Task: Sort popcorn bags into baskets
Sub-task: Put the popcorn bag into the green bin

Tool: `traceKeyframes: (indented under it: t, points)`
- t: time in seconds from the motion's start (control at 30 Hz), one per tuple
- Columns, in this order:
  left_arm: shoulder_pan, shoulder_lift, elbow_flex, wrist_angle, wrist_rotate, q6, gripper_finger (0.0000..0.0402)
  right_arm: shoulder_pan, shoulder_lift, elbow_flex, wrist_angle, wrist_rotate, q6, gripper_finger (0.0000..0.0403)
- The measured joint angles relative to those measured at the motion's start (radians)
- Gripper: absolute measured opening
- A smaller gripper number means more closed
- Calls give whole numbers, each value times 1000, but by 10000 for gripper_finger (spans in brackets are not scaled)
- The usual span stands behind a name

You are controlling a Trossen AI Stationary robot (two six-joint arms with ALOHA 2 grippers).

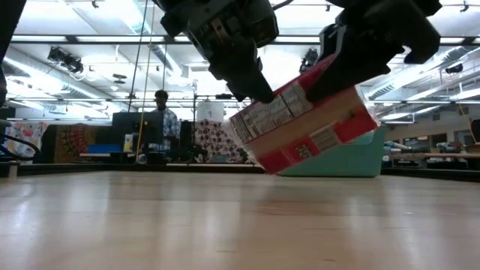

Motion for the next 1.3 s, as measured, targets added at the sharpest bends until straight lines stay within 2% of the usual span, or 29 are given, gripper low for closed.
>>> traceKeyframes:
  t: [0.13, 0.33, 0.47, 0.57, 0.67, 0.8, 1.03, 1.3]
  points:
    - [0, 0, 1, -4, 9, 12, 13, 0, 0, 0, -24, 23, 10, 172]
    - [-4, 0, 1, -24, 11, 53, 17, -3, 0, 0, -25, 13, 13, 100]
    - [-4, -7, 1, -54, 9, 66, 37, -4, 0, 0, -36, 4, 19, 54]
    - [-5, -42, 0, -105, -18, 91, 63, -3, 0, 0, -50, 3, 20, 35]
    - [-4, -86, 0, -185, -76, 106, 88, -4, 0, 0, -79, 4, 43, 34]
    - [-4, -157, 0, -262, -104, 106, 106, -16, -1, 0, -119, 9, 75, 46]
    - [-44, -228, 0, -274, -161, 133, 98, -34, -1, 15, -218, 22, 125, 45]
    - [-122, -230, -13, -246, -212, 158, 94, -27, -1, 153, -464, 47, 229, 45]
